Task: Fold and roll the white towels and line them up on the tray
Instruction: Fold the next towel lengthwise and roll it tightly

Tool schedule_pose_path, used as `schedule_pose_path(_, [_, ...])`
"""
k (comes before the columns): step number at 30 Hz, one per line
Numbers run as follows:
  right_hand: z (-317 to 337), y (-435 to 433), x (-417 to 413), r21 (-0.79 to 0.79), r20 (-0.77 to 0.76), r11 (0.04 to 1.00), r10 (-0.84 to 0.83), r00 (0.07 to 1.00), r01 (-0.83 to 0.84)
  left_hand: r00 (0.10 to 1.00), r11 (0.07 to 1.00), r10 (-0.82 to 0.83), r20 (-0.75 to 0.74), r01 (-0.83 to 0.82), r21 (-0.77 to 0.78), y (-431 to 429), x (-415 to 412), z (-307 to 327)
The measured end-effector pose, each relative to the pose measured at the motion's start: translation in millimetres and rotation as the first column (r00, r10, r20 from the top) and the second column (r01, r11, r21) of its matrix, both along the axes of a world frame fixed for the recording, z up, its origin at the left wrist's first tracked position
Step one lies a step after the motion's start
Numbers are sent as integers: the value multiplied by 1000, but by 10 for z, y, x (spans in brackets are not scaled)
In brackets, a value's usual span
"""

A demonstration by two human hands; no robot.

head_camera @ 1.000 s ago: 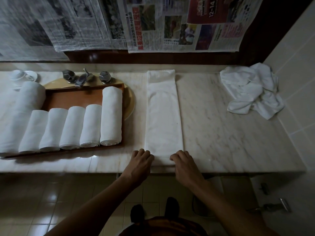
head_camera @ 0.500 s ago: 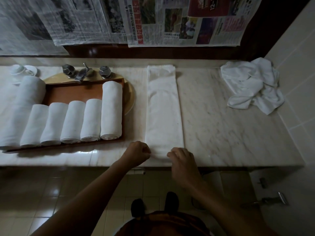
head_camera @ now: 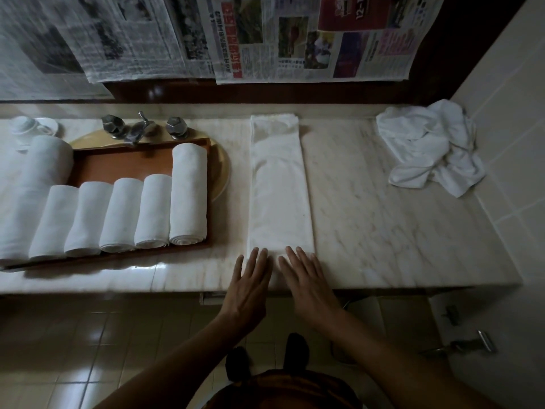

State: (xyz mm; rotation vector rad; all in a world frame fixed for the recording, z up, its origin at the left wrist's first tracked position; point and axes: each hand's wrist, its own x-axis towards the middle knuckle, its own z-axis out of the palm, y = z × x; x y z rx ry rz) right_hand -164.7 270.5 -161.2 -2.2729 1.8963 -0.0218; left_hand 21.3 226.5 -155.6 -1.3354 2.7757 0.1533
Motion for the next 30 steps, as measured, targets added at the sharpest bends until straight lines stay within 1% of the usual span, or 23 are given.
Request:
schedule_pose_path(2, [24,-107,-28,13,-6,1000,21,1000,-21,999,1000,-19,41,18,24,-52,-36,51])
schedule_pose_path(5, [68,-230,-56,31,6,999,42,999,-42,1000,999,-26,-15,26,20,-181,-37,59])
schedule_pose_path(9, [81,-233,-97,26,3,997,67,998,-67,995,993,-79,-54,83,89,-341,80,25])
schedule_pose_path(12, [80,-150,-139,-4,53,997,73,996,-73,984,986,-78,-163,100,135,-342,194,43])
schedule_pose_path(13, [72,-111,-154,-11,70,997,78,994,-78,981,983,-77,-177,104,149,-317,229,53])
schedule_pose_path(16, [74,20,-188,-12,112,997,78,991,-77,982,978,-95,-165,123,170,-209,345,38])
schedule_pose_path(19, [86,104,-210,-15,208,1000,27,978,-24,981,978,-113,-155,138,159,-180,372,40])
schedule_pose_path(21, [140,93,-210,13,258,999,-39,965,37,980,973,-54,-189,95,210,-210,346,117])
schedule_pose_path(23, [183,41,-208,52,267,996,-83,960,72,975,958,17,-220,47,282,-256,324,173])
schedule_pose_path(26, [145,-19,-206,75,311,985,-169,935,154,953,903,178,-246,-59,426,-348,280,197])
schedule_pose_path(28, [87,-13,-190,30,305,974,-223,926,225,918,853,304,-256,-143,502,-425,222,251])
schedule_pose_path(30, [78,49,-124,-69,253,961,-243,936,268,891,816,383,-245,-201,542,-511,164,291])
